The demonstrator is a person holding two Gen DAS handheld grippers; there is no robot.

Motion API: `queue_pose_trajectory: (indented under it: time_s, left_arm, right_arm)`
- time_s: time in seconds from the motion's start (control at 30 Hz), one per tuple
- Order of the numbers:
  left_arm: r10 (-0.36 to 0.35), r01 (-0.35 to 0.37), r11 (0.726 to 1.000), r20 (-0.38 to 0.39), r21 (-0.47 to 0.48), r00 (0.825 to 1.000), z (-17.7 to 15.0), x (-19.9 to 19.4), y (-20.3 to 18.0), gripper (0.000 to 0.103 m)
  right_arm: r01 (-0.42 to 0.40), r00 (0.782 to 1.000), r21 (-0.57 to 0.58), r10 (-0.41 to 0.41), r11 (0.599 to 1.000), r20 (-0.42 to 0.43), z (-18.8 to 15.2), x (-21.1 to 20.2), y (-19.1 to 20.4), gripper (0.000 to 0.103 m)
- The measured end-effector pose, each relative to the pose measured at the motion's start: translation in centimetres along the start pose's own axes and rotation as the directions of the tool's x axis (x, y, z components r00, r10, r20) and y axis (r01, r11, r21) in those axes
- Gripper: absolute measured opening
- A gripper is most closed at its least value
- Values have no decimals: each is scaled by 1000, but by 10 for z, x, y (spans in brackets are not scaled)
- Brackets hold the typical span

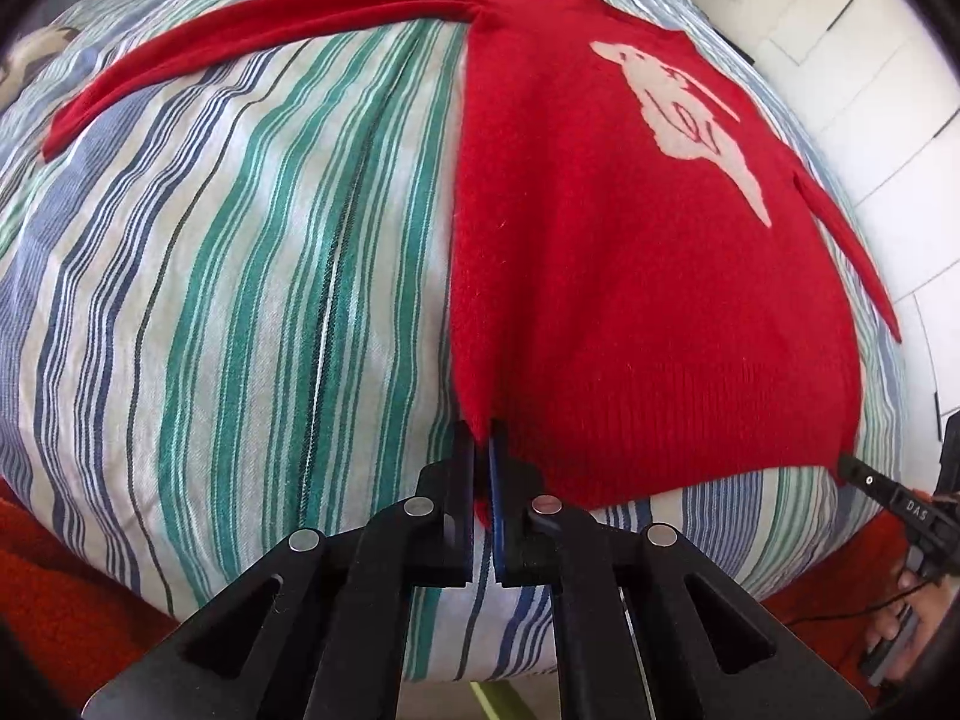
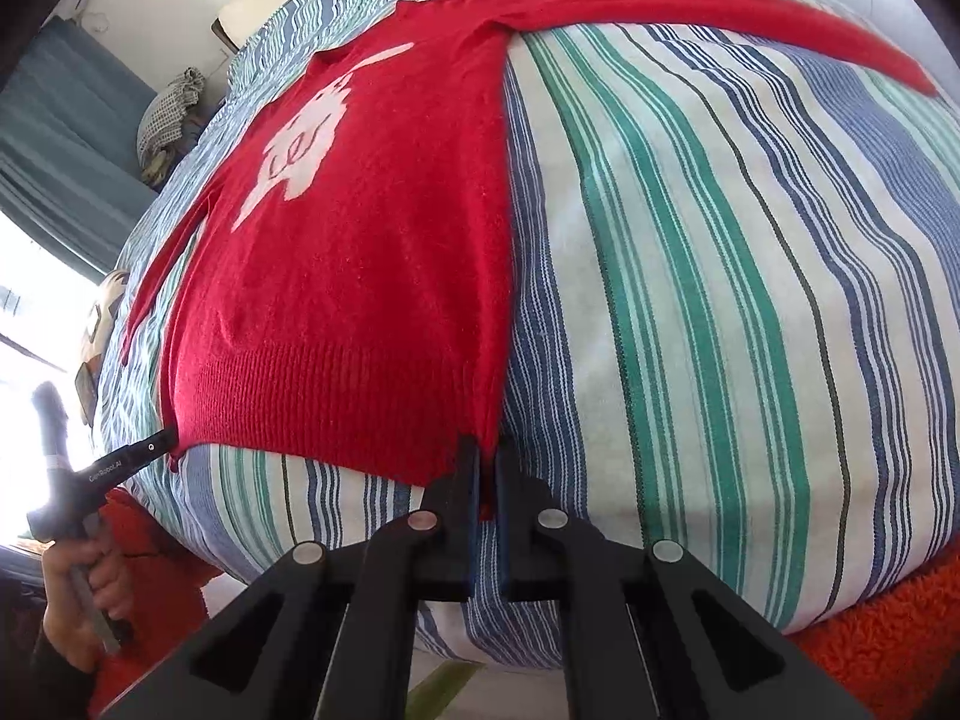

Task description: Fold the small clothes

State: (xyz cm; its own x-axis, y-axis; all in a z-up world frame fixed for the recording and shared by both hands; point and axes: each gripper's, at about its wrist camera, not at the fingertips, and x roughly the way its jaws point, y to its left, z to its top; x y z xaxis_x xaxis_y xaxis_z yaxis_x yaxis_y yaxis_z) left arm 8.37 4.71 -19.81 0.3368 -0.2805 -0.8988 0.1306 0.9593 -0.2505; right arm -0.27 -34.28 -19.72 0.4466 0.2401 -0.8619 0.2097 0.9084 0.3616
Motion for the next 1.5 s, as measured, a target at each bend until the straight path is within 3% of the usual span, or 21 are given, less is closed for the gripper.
queue_pose_trajectory:
  time_s: [0.2, 0.27, 0.33, 0.37, 0.43, 0.5, 0.57, 0.6, 0.7, 1.1, 1.5]
  left_arm:
    - [-11, 10, 1000, 19, 19, 1000, -3, -6, 2, 10]
    - [-7, 7, 1000, 19, 22, 1000, -6, -15, 2, 25]
    - [13, -14, 1000, 57, 9, 998, -12, -33, 5, 65]
    - [24, -25, 1000, 106, 3, 994, -16, -46, 8, 70]
    - [68, -68, 998, 219, -5, 973, -19, -71, 11, 84]
    - [137, -129, 991, 320, -46, 937, -18, -90, 16, 91]
    - [193, -168, 981, 393, -97, 899, -15, -102, 24, 92]
    - [220, -186, 975, 412, -123, 884, -14, -106, 28, 92]
    - [270, -209, 960, 430, -184, 861, -12, -111, 40, 92]
    - [333, -258, 939, 409, -229, 850, -13, -103, 48, 93]
    - [363, -280, 924, 374, -258, 853, -13, -100, 56, 93]
  right_arm:
    - [-31, 999, 39, 30, 999, 15, -2, -5, -6, 5]
    - [-29, 999, 54, 28, 998, 19, -4, -11, -7, 14]
    - [-4, 998, 73, 0, 997, 60, -8, -27, -8, 37]
    - [25, 993, 76, -34, 997, 114, -10, -41, -8, 43]
    - [99, 960, 88, -118, 991, 254, -14, -72, -8, 61]
    - [149, 908, 114, -181, 982, 378, -15, -99, -9, 73]
    - [188, 862, 136, -230, 973, 451, -15, -114, -10, 76]
    - [196, 851, 143, -241, 970, 467, -15, -117, -11, 76]
    - [189, 845, 157, -242, 969, 478, -16, -118, -13, 76]
    - [173, 860, 220, -256, 960, 441, -14, -108, -31, 76]
    - [174, 866, 214, -253, 961, 432, -15, -104, -30, 76]
